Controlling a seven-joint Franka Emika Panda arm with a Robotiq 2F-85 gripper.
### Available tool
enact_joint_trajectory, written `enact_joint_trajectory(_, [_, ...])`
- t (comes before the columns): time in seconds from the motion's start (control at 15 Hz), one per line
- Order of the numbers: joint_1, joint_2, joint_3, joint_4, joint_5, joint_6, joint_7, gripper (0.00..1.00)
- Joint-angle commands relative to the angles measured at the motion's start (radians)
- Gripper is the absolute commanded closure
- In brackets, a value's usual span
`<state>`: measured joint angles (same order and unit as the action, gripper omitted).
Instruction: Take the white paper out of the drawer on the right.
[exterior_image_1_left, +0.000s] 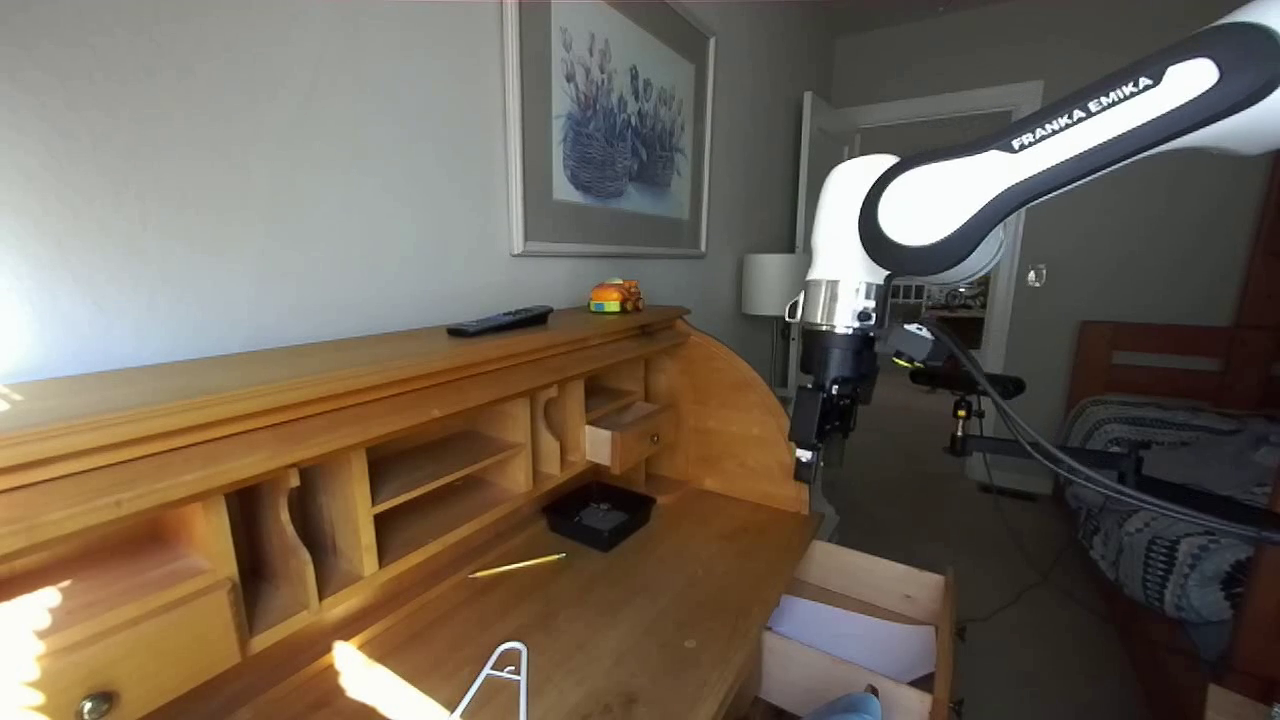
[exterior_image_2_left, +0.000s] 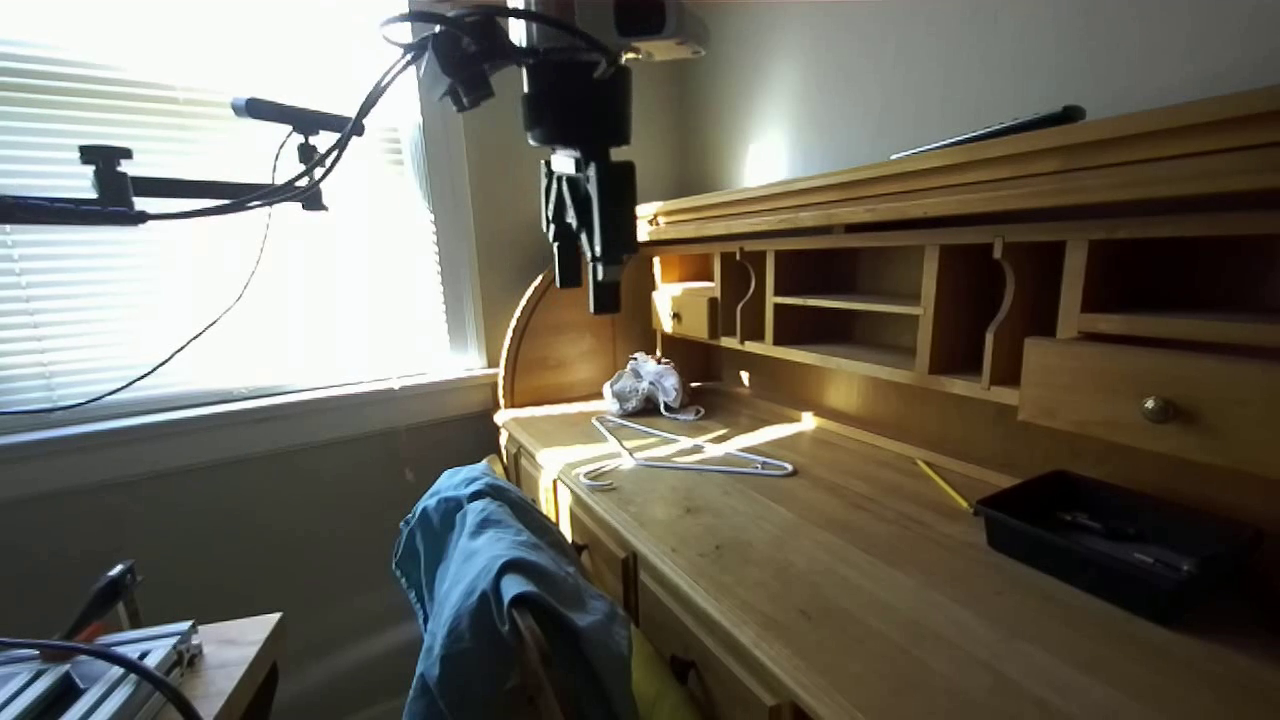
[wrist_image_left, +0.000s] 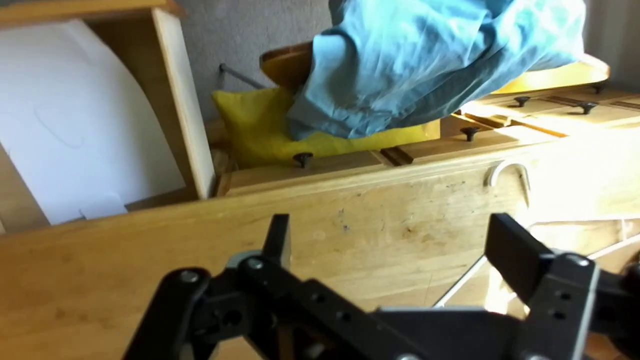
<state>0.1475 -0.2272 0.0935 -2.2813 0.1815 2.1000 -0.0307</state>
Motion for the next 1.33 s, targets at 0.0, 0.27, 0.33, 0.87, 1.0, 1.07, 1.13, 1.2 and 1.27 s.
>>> enact_joint_trajectory(0.0, [0.005,0.105,0.027,0.029,-0.078,0.169,-0.104,0.00])
enact_joint_trajectory(0.27, [0.002,0.243,0.036,0.074,-0.176,0.333,-0.234,0.00])
enact_joint_trajectory(0.33, [-0.001,0.275,0.035,0.089,-0.205,0.366,-0.265,0.00])
enact_joint_trajectory(0.87, [-0.032,0.279,-0.031,0.075,-0.413,0.221,0.089,0.00])
enact_joint_trajectory(1.0, [-0.052,0.277,-0.054,0.062,-0.426,0.195,0.163,0.00])
enact_joint_trajectory(1.07, [-0.061,0.273,-0.063,0.057,-0.425,0.173,0.196,0.00])
enact_joint_trajectory(1.13, [-0.070,0.273,-0.073,0.048,-0.415,0.160,0.228,0.00])
enact_joint_trajectory(1.2, [-0.080,0.273,-0.081,0.040,-0.402,0.147,0.258,0.00])
enact_joint_trajectory(1.27, [-0.091,0.276,-0.088,0.028,-0.376,0.143,0.280,0.00])
